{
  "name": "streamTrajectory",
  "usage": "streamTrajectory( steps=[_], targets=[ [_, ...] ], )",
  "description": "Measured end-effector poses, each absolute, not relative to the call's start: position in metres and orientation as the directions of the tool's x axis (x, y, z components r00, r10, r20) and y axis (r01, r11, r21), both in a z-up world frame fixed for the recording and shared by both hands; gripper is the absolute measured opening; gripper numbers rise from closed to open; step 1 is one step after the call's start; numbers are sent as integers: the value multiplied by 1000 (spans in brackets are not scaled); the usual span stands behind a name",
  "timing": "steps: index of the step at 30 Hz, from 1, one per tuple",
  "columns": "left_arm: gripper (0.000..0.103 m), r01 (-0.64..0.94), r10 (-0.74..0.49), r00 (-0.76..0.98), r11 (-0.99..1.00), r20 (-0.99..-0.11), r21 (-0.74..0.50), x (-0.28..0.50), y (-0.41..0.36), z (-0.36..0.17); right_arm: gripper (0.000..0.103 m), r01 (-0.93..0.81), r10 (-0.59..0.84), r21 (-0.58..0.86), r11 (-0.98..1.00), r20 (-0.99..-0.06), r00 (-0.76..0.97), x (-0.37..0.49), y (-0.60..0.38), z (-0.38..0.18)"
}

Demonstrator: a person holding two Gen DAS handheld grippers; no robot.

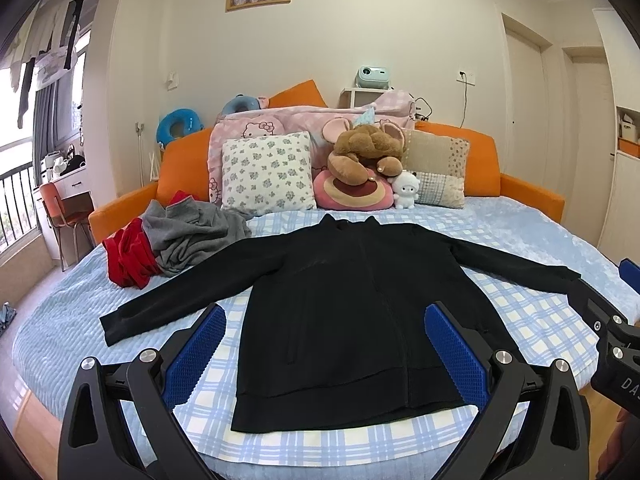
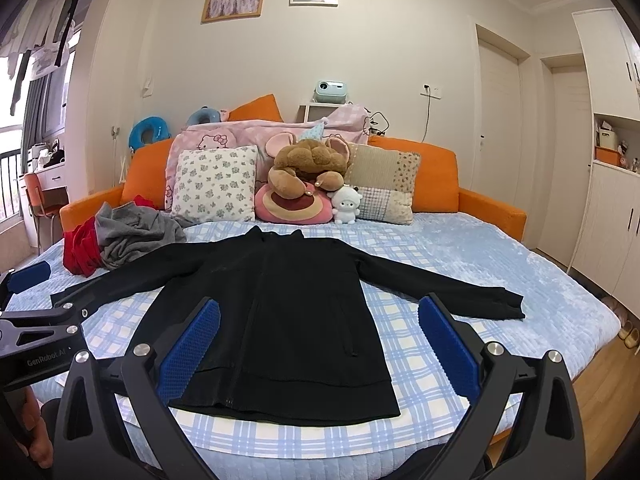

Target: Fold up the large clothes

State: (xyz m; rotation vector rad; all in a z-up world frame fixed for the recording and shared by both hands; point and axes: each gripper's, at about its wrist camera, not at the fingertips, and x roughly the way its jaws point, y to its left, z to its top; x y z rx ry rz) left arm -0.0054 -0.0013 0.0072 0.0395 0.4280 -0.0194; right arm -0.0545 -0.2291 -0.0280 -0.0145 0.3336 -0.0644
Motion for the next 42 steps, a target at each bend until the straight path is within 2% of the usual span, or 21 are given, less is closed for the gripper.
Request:
streamTrajectory(
  steps=[42],
  targets=[
    [101,46,-17,895,997,-446,54,7,-7,-4,98,67,-71,-23,997,-359,931,-46,-238,-38]
  ],
)
